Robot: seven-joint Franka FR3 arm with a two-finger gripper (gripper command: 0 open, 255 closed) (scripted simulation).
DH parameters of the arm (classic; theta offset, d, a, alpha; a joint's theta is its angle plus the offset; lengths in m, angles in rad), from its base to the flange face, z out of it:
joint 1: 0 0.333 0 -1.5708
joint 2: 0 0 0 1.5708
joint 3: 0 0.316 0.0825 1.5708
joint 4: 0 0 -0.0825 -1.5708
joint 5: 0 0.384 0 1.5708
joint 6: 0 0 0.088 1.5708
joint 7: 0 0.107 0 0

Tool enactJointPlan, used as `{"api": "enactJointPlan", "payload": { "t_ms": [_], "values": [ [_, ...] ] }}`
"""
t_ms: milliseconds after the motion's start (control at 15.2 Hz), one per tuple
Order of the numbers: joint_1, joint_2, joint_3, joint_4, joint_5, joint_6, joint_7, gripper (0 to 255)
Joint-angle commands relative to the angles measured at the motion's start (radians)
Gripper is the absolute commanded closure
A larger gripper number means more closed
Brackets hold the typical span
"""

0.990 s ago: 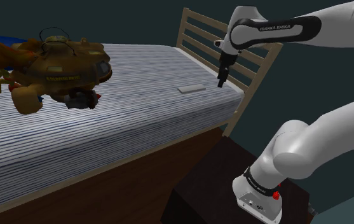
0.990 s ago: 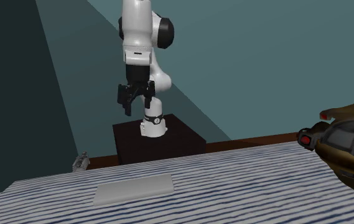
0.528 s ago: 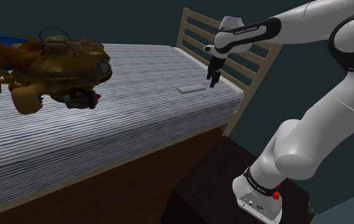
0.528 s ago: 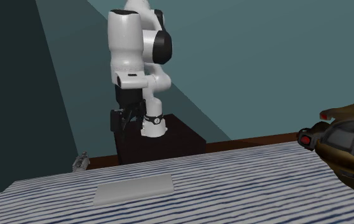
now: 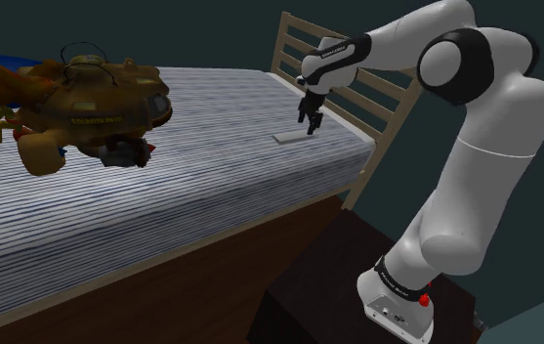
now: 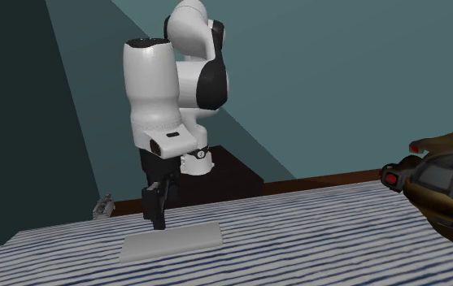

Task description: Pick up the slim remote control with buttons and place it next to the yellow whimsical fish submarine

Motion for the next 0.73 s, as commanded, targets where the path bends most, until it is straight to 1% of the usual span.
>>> {"api": "enactJointPlan", "payload": {
  "t_ms": [0,66,528,660],
  "values": [
    [-0.029,0.088,0.026,0.077,0.06,-0.002,-0.099,0],
    [-0.036,0.1,0.033,0.089,0.067,-0.003,-0.111,0],
    [-0.05,0.156,0.052,0.056,0.105,0.078,-0.136,0],
    [-0.05,0.156,0.052,0.056,0.105,0.078,-0.136,0]
  ]
}}
